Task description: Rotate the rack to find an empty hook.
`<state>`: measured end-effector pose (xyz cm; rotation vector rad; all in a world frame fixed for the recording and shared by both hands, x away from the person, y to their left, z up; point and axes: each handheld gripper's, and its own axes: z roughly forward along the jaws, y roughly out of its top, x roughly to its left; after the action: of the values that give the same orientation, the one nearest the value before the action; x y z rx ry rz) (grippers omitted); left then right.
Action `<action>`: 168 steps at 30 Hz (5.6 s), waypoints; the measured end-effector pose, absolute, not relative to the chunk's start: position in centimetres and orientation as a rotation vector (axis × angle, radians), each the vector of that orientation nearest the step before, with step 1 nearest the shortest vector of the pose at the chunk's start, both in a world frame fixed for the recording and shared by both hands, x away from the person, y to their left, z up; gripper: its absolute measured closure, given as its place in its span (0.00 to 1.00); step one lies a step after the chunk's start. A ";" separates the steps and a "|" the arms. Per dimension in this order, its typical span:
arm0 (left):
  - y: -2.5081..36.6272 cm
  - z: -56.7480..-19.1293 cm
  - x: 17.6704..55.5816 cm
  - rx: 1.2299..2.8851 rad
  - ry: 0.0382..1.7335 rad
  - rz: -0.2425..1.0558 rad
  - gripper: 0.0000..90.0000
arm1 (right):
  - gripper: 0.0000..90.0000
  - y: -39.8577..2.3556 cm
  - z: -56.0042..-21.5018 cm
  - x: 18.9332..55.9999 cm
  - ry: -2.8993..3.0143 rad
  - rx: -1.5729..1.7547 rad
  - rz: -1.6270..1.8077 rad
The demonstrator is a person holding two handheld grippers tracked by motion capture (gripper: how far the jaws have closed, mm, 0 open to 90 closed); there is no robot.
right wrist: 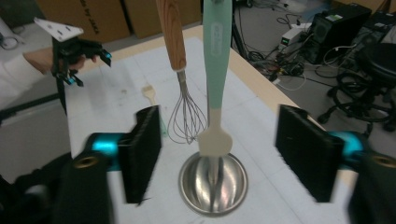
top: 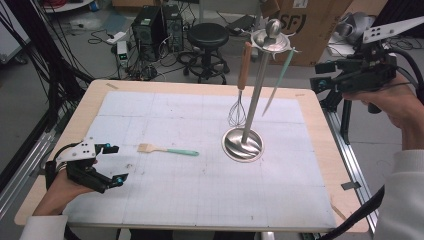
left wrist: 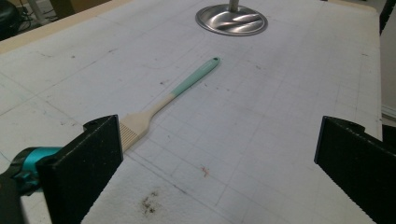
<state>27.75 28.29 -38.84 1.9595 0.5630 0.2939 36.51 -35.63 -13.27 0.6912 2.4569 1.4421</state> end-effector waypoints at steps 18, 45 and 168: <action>28.6 -39.0 27.9 1.958 0.561 0.285 0.02 | 1.00 -34.5 -12.0 38.0 2.427 0.674 1.417; 28.7 -39.3 27.8 1.953 0.575 0.280 0.02 | 1.00 -31.2 -10.5 38.2 2.447 0.548 1.496; 28.8 -39.4 27.6 1.977 0.581 0.294 0.02 | 0.04 -30.3 -13.8 32.4 2.466 0.559 1.380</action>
<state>27.65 28.82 -39.37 1.9773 0.5812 0.2941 32.40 -30.30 -13.85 0.5589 2.4660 1.3805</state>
